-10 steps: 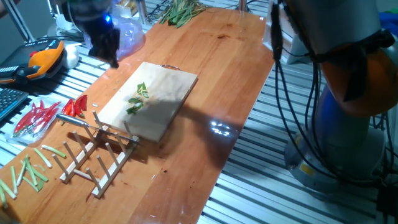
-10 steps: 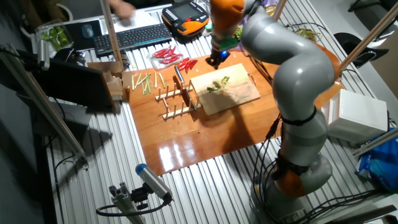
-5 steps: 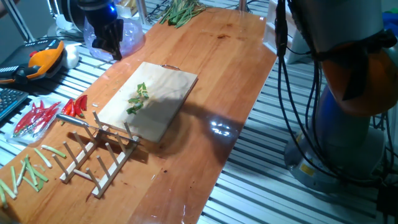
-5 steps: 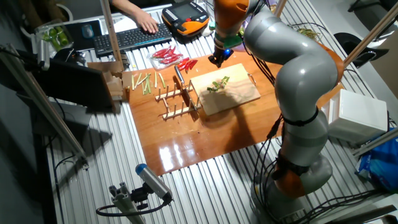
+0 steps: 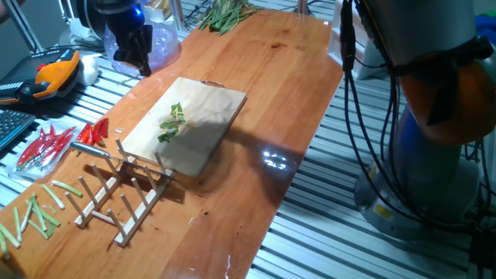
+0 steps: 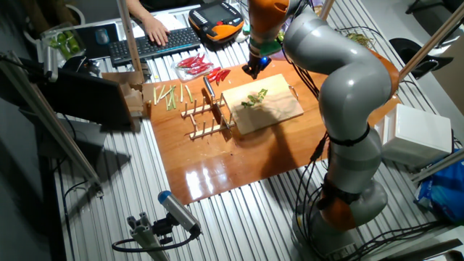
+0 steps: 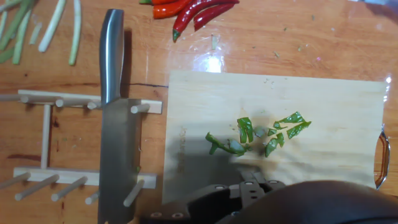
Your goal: Chop the chili peppers
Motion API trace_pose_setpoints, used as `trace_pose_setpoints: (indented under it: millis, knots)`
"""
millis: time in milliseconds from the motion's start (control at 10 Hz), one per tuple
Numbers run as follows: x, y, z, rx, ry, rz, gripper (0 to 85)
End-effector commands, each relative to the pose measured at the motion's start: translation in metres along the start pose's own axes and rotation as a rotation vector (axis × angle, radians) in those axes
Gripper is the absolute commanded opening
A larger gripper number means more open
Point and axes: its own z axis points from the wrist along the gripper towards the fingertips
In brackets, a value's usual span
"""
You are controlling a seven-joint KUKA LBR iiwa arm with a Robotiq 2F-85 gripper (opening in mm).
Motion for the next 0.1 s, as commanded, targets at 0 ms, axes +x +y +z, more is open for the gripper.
trace_pose_setpoints:
  millis: [0]
  knots:
    - [-0.0004,0.0006,0.0004,0.001,0.000,-0.005,0.0]
